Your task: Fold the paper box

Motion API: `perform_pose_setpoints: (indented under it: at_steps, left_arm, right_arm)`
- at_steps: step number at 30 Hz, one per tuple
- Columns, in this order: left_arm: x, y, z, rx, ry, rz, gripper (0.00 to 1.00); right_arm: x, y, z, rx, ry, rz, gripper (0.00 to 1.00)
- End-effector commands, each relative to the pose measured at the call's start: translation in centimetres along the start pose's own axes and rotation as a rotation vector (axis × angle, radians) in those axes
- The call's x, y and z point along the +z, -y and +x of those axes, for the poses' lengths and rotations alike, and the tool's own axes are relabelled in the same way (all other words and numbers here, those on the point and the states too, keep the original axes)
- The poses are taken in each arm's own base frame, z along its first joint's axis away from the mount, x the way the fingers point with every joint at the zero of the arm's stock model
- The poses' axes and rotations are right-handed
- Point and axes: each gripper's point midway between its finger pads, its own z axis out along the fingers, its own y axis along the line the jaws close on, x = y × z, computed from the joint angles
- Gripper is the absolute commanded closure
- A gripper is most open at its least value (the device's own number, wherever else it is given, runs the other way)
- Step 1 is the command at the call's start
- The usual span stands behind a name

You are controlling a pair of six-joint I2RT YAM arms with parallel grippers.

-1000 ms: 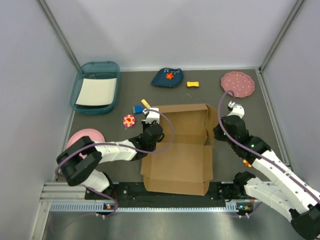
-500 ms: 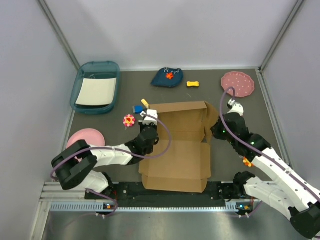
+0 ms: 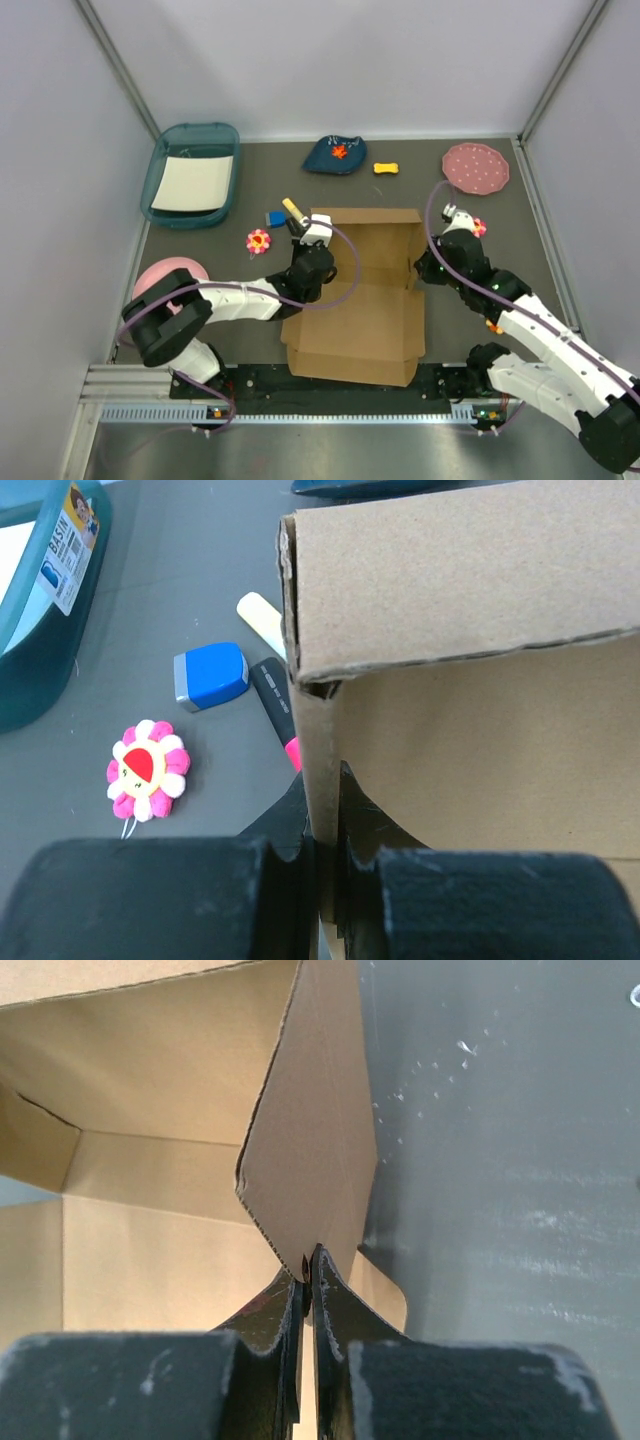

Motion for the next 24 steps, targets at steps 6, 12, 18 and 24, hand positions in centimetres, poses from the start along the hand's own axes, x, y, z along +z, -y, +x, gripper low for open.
perform_pose_setpoints:
  at_steps: [6, 12, 18, 24]
  left_arm:
    - [0.1, 2.2, 2.7, 0.074, -0.092, 0.067, 1.00]
    - [0.2, 2.0, 3.5, 0.092, -0.105, 0.056, 1.00]
    - [0.3, 2.0, 3.5, 0.098, -0.103, 0.052, 1.00]
    - [0.3, 2.0, 3.7, 0.104, -0.105, 0.050, 1.00]
  right_arm:
    - [2.3, -1.7, -0.2, -0.086, 0.003, -0.091, 0.95]
    - [2.0, -1.5, -0.3, -0.087, 0.025, -0.088, 0.65]
    - [0.9, -1.6, -1.4, -0.090, 0.058, -0.088, 0.44]
    - [-0.2, -2.1, -2.3, -0.100, 0.083, -0.112, 0.36]
